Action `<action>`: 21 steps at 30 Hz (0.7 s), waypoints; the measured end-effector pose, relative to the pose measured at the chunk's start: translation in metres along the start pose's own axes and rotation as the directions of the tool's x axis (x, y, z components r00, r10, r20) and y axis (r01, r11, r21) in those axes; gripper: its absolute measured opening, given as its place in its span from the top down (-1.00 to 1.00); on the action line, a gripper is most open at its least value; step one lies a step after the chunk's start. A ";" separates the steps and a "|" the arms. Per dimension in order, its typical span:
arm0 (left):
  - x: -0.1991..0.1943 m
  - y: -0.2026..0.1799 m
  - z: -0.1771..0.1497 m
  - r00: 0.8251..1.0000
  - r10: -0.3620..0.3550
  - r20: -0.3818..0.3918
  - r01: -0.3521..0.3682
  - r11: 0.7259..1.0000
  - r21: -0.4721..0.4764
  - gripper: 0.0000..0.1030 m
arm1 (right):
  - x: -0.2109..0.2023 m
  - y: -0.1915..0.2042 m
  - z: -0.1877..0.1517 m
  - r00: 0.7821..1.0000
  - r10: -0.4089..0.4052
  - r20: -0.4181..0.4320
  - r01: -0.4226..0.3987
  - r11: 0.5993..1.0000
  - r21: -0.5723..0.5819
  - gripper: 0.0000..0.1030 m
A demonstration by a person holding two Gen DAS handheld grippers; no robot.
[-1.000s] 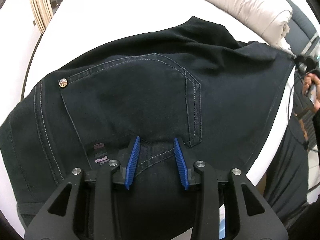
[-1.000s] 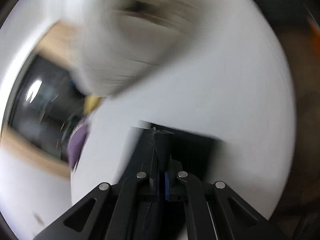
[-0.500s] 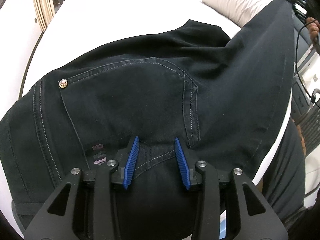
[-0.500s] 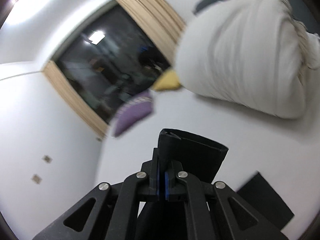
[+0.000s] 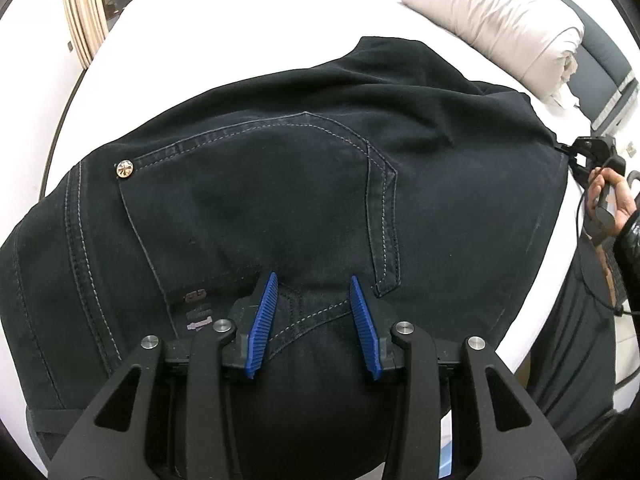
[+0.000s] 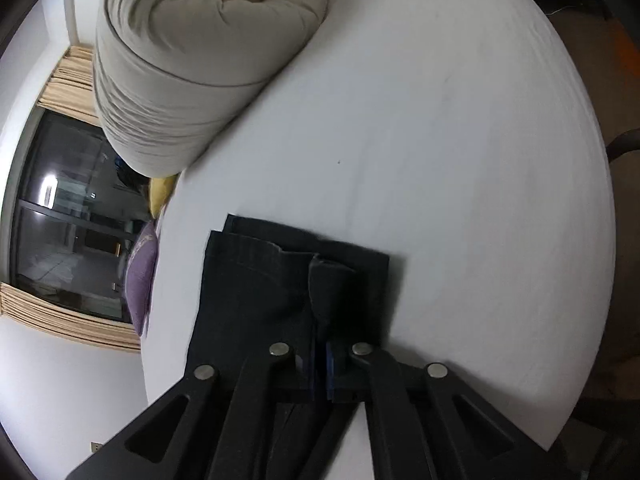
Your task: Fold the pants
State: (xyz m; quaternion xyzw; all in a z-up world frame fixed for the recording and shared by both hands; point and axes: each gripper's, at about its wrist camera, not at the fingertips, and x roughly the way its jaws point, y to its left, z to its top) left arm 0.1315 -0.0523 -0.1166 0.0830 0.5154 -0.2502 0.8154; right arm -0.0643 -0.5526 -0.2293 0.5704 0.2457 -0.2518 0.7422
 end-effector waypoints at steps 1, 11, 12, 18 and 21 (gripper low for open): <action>0.000 -0.002 0.001 1.000 0.007 -0.001 -0.007 1.000 0.005 0.28 | 0.000 0.006 0.001 1.000 -0.016 0.005 0.016 1.000 -0.026 0.93; -0.003 -0.015 0.009 1.000 -0.010 -0.006 0.010 1.000 0.003 0.10 | -0.003 0.010 0.007 0.999 -0.046 0.025 0.047 0.997 -0.053 0.91; -0.001 -0.016 0.009 1.000 -0.008 -0.006 0.008 1.000 0.007 0.10 | -0.011 0.007 0.008 0.998 -0.046 0.032 0.047 0.998 -0.044 0.91; 0.002 -0.016 0.007 1.000 -0.023 0.003 0.023 1.000 0.013 0.10 | -0.018 -0.008 0.004 0.999 -0.028 0.037 0.028 1.000 -0.012 0.96; 0.001 -0.015 0.005 1.000 -0.024 0.006 0.024 1.000 0.014 0.10 | -0.020 -0.005 0.004 0.999 -0.036 0.040 0.038 0.999 -0.037 0.91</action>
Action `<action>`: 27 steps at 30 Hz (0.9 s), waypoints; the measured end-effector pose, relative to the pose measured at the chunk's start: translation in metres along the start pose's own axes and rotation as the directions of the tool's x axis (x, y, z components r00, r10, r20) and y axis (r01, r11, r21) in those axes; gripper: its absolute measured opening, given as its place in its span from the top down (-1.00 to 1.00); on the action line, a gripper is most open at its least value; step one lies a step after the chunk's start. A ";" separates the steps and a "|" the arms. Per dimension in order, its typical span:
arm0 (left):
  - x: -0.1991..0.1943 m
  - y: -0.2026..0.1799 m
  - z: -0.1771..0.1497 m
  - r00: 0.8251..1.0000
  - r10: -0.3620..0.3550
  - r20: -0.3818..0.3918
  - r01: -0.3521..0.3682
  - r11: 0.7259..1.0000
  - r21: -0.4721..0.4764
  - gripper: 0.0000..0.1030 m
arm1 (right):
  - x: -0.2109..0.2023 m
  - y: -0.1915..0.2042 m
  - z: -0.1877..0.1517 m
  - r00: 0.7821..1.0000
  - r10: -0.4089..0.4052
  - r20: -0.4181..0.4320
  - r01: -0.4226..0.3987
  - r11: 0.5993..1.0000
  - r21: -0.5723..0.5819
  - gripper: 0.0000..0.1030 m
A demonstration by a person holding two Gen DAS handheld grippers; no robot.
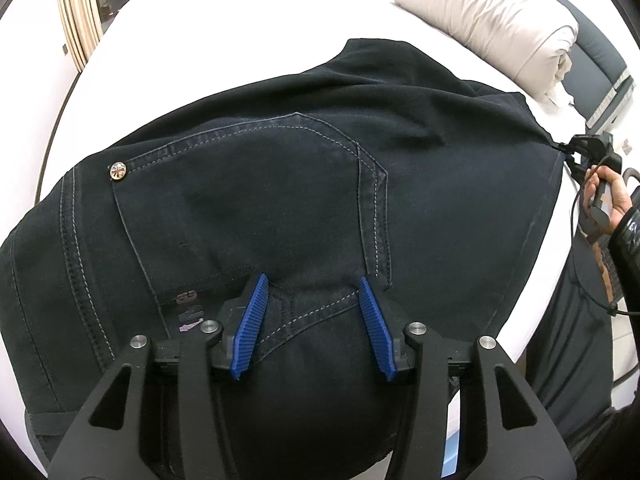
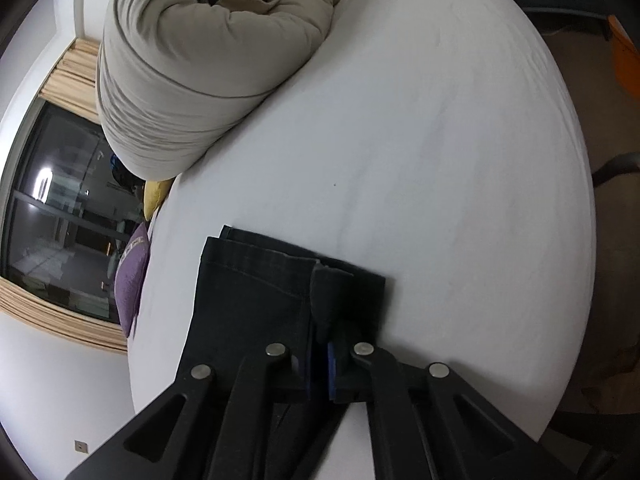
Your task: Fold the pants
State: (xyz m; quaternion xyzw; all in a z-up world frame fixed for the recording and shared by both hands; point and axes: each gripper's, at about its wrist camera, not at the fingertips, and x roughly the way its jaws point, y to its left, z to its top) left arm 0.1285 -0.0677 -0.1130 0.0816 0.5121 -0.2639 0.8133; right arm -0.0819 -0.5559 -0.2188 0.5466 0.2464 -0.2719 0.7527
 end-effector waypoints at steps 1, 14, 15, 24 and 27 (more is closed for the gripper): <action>0.000 0.000 0.000 1.000 -0.001 0.001 0.001 1.000 -0.002 0.10 | -0.003 0.000 0.001 1.000 -0.010 0.007 0.010 1.000 -0.003 0.89; -0.002 0.002 -0.004 1.000 0.003 0.007 -0.003 1.000 -0.002 0.09 | -0.023 0.108 0.044 0.996 0.041 -0.076 -0.074 0.850 -0.522 -0.13; -0.002 0.002 -0.004 1.000 0.002 0.006 -0.002 1.000 -0.002 0.09 | -0.011 0.118 0.044 0.995 0.018 -0.099 -0.073 0.800 -0.595 -0.04; 0.001 0.000 0.001 1.000 0.007 -0.010 -0.007 1.000 0.000 0.09 | 0.083 0.130 0.052 0.945 -0.218 -0.245 -0.045 0.654 -0.755 -0.02; 0.002 -0.001 0.003 1.000 0.009 -0.016 -0.009 1.000 -0.002 0.09 | 0.096 0.134 0.040 0.935 -0.269 -0.231 -0.034 0.580 -0.814 0.16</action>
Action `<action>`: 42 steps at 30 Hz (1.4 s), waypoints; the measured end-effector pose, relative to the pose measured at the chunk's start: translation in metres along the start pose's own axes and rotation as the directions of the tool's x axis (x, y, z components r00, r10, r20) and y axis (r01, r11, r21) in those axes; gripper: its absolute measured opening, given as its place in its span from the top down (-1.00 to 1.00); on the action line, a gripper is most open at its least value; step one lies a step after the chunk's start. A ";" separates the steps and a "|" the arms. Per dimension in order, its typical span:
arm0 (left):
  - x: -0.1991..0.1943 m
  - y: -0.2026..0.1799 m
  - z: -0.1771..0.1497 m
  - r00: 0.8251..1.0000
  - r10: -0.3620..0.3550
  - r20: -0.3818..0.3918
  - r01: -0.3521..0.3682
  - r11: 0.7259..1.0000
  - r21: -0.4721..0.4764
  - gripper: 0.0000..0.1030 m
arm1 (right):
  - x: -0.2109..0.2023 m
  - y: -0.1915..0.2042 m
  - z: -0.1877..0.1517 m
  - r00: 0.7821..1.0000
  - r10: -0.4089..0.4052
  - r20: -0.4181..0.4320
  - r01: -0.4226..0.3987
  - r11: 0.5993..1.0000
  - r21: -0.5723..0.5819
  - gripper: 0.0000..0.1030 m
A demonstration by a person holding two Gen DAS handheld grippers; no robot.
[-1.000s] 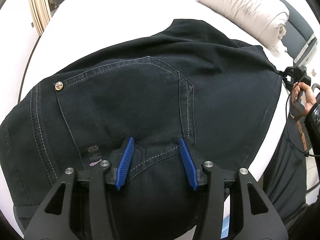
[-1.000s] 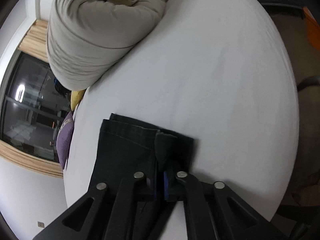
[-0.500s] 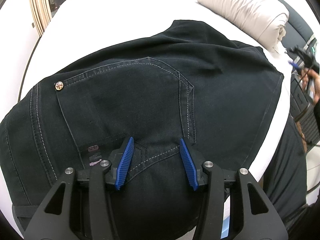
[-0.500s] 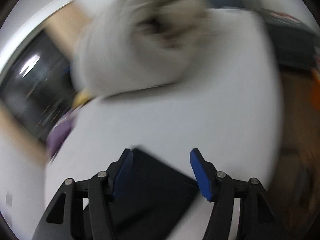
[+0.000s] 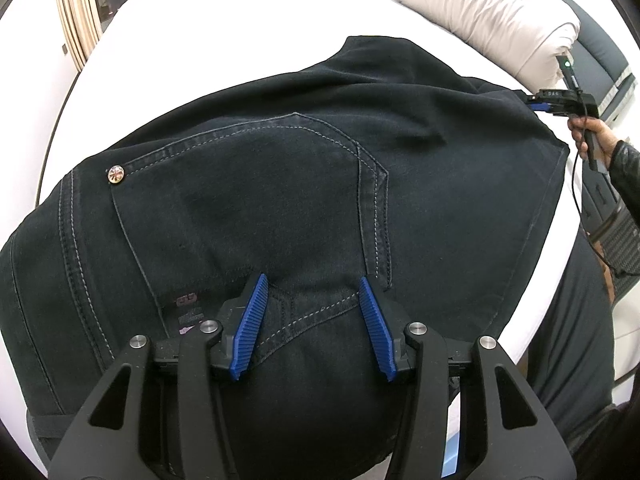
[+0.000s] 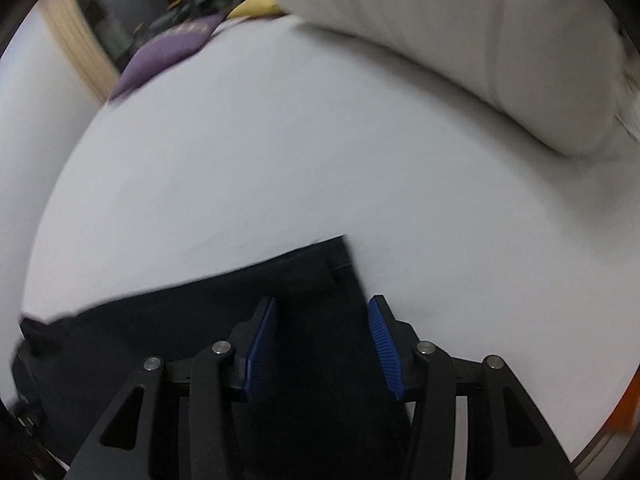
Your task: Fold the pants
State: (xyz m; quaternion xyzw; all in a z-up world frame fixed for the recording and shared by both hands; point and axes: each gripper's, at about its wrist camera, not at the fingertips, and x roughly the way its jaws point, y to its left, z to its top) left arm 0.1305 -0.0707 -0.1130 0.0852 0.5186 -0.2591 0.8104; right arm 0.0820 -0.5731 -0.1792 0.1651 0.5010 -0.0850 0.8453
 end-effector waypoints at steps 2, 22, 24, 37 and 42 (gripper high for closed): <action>0.001 -0.001 0.001 1.000 0.001 -0.001 -0.001 1.000 0.000 0.09 | 0.004 0.012 -0.003 0.997 -0.074 -0.005 0.073 0.994 -0.075 0.41; 0.000 -0.004 -0.010 0.999 -0.002 0.040 0.002 1.000 0.010 -0.28 | -0.056 0.053 -0.031 0.987 0.014 0.163 -0.033 0.993 0.114 0.87; 0.001 -0.007 -0.012 0.999 0.007 0.043 -0.009 1.000 0.025 -0.31 | -0.054 0.109 -0.040 0.984 0.126 0.124 -0.125 0.992 -0.019 0.87; -0.009 0.008 -0.016 0.997 -0.045 0.067 0.046 0.999 -0.014 -0.32 | 0.047 0.201 -0.020 0.978 0.209 -0.001 -0.209 0.978 0.005 1.00; -0.013 0.019 -0.020 0.995 -0.056 0.082 0.059 0.998 -0.023 -0.32 | 0.008 0.171 -0.014 0.987 0.064 0.149 -0.092 0.978 0.190 0.89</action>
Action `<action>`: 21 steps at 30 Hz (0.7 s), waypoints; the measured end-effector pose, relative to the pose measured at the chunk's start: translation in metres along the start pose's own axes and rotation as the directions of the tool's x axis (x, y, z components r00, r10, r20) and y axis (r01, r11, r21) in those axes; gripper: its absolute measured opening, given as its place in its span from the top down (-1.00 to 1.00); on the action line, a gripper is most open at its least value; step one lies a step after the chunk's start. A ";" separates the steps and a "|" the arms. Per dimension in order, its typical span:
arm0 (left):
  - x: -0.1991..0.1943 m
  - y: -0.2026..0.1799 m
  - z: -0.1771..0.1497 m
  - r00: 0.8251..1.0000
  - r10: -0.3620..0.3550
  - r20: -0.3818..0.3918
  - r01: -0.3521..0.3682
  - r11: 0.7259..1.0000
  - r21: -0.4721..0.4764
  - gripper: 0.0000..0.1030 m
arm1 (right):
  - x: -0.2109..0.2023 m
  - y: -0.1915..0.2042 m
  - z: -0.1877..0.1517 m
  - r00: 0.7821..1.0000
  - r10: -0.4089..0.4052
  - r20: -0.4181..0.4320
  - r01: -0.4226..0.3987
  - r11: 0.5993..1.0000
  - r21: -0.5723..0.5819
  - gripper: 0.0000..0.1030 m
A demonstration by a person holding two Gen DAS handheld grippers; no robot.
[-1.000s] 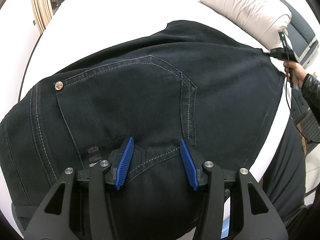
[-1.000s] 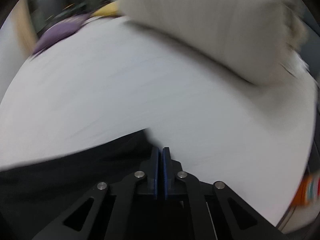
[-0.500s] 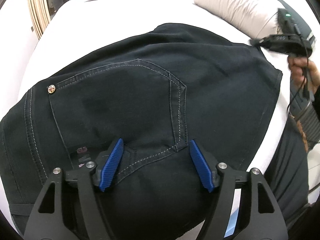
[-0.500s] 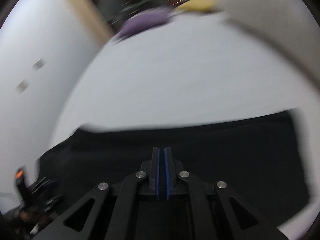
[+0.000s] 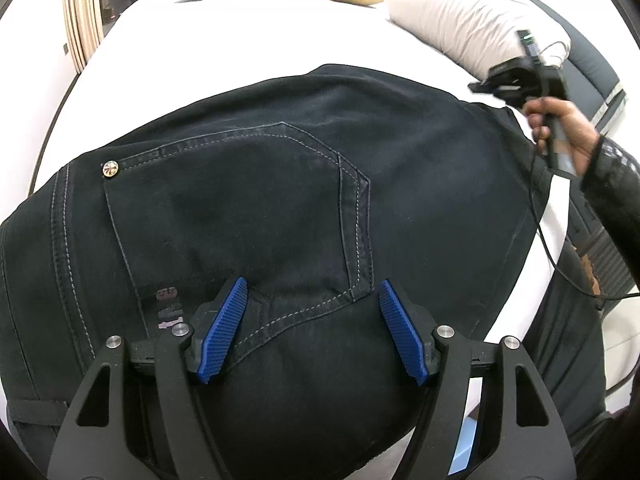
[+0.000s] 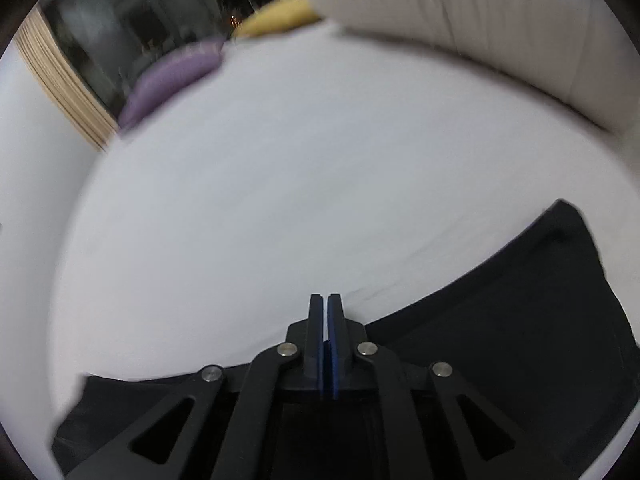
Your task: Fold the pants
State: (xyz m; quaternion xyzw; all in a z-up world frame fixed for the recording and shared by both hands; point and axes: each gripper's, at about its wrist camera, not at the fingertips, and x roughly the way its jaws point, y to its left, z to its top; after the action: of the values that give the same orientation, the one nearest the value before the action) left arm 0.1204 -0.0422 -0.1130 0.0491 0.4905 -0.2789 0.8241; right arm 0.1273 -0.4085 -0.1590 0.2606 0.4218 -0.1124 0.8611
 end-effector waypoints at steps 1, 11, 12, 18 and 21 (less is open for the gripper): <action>0.000 0.001 -0.001 1.000 0.001 0.003 -0.001 1.000 -0.003 -0.32 | -0.011 0.012 -0.005 0.999 0.045 0.010 -0.044 0.998 -0.033 0.89; -0.006 -0.001 -0.002 1.000 0.010 0.002 -0.010 1.000 0.005 -0.34 | 0.008 0.063 -0.142 0.854 0.448 -0.265 -0.464 0.886 0.003 1.00; -0.007 -0.001 -0.003 1.000 0.011 0.002 -0.011 1.000 0.006 -0.34 | 0.007 0.041 -0.141 0.838 0.494 -0.232 -0.494 0.867 0.062 1.00; -0.005 -0.002 -0.005 0.999 0.031 -0.006 -0.031 0.999 0.017 -0.34 | -0.027 -0.074 -0.126 0.936 0.349 -0.049 -0.336 0.925 0.176 1.00; -0.003 -0.009 -0.008 0.999 0.033 -0.018 -0.033 0.999 0.015 -0.34 | -0.057 -0.134 -0.115 0.986 0.168 -0.013 -0.160 0.955 0.251 1.00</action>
State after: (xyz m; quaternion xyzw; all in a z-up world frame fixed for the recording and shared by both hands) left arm 0.1084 -0.0463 -0.1129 0.0659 0.4952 -0.2683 0.8237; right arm -0.0404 -0.4598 -0.2201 0.4027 0.3959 -0.0882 0.8206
